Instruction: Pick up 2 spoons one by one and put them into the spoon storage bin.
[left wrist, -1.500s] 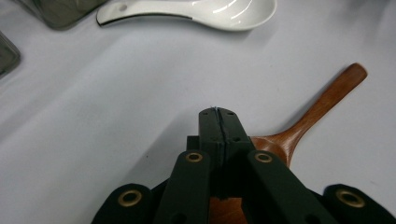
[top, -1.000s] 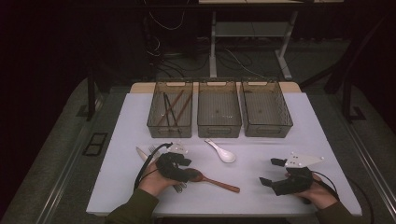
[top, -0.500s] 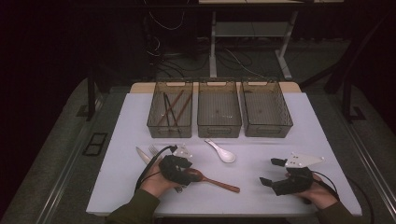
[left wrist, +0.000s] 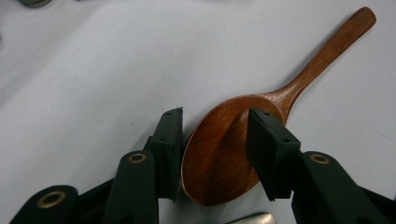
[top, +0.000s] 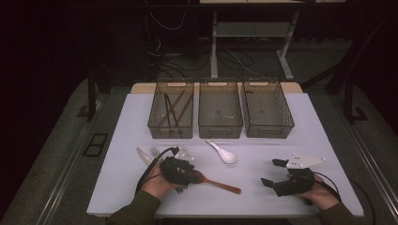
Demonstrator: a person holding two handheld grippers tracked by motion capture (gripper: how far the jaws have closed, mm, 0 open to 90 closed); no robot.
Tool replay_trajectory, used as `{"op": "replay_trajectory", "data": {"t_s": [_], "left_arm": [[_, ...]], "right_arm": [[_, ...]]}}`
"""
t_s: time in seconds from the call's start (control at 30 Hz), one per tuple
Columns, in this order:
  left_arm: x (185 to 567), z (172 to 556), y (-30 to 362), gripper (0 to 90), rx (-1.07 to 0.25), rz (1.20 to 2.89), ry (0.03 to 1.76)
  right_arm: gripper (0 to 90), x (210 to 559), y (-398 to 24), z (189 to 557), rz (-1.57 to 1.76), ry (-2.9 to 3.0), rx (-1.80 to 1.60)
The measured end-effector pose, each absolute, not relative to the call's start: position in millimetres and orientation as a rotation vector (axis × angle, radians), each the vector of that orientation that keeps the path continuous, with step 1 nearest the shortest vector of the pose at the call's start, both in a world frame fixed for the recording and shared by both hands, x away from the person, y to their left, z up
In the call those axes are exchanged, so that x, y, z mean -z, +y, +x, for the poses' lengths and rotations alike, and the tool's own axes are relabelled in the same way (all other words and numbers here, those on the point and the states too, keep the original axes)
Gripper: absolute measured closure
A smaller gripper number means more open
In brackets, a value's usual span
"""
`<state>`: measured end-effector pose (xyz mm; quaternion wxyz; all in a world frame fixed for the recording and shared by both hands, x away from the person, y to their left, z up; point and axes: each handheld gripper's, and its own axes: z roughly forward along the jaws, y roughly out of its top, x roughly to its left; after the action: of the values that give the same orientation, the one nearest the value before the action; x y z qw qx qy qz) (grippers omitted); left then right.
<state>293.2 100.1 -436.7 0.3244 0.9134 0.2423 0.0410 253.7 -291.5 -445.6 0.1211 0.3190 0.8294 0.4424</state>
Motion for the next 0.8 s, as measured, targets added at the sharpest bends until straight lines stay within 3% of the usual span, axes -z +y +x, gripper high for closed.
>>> {"op": "replay_trajectory", "data": {"t_s": [0.8], "left_arm": [[431.8,290.4,109.9,76.9,-0.081,2.353,0.554]], "right_arm": [[13.9,446.0,-290.3,253.3,0.926,2.421,-1.291]]}}
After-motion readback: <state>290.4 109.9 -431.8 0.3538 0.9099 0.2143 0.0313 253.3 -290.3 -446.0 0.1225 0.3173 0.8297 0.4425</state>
